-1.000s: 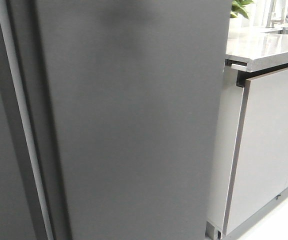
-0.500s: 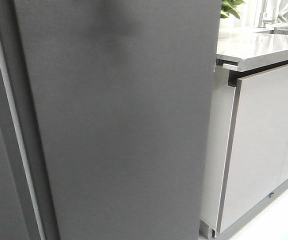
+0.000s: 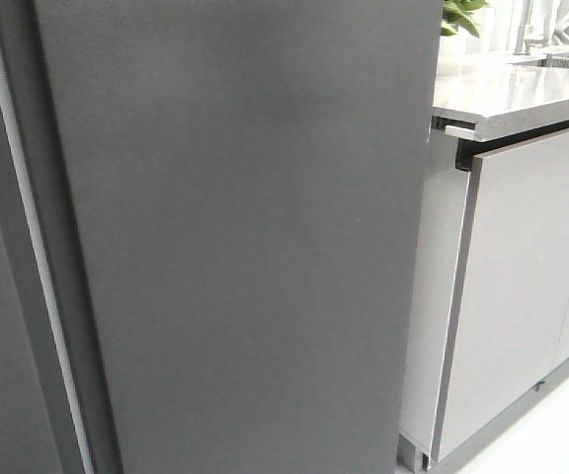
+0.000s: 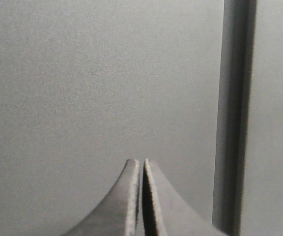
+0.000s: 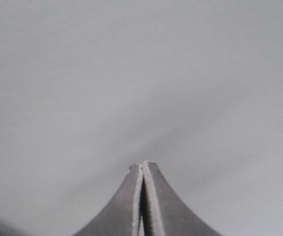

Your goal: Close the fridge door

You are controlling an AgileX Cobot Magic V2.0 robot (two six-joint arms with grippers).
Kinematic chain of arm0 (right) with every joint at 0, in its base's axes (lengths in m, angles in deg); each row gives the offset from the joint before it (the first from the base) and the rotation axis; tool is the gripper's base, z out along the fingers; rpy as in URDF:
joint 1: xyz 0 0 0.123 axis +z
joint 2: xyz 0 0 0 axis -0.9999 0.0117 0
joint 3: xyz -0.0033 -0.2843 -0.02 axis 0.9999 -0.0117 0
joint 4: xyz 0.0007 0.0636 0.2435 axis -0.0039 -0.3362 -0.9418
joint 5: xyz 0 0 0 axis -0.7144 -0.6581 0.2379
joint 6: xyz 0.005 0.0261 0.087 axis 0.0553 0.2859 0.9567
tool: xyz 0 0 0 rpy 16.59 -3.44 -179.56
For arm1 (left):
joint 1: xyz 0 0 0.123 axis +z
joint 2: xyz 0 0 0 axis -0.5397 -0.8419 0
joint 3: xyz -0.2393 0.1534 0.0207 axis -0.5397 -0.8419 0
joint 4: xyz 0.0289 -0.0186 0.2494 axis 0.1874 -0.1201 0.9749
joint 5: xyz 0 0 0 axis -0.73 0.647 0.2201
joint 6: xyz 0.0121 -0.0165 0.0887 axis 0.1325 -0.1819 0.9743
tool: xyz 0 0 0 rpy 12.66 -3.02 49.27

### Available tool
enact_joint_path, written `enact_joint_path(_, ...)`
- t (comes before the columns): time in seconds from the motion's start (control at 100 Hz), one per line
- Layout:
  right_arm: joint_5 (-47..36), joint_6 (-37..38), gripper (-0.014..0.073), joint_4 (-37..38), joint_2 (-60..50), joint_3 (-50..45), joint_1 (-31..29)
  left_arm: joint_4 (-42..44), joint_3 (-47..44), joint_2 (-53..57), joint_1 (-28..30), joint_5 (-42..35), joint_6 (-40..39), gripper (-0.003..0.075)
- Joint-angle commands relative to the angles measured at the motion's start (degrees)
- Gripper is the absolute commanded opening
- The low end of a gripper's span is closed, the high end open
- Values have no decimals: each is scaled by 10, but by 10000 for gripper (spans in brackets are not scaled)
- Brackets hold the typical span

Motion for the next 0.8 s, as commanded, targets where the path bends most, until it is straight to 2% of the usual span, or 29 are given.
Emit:
enact_joint_path(0.0, -60, -3, -46, 31, -85, -58, -17, -2, -20, 6, -4, -43, -2, -20)
enact_joint_path(0.35, -112, -3, -46, 80, -366, -343, -85, -2, -20, 6, -4, -43, -2, -20)
enact_joint_path(0.69, -128, -3, -46, 86, -605, -560, -155, -2, -20, 6, -4, -43, -2, -20)
enact_joint_path(0.79, -129, -3, -46, 122, -662, -614, -155, -2, -20, 6, -4, -43, -2, -20)
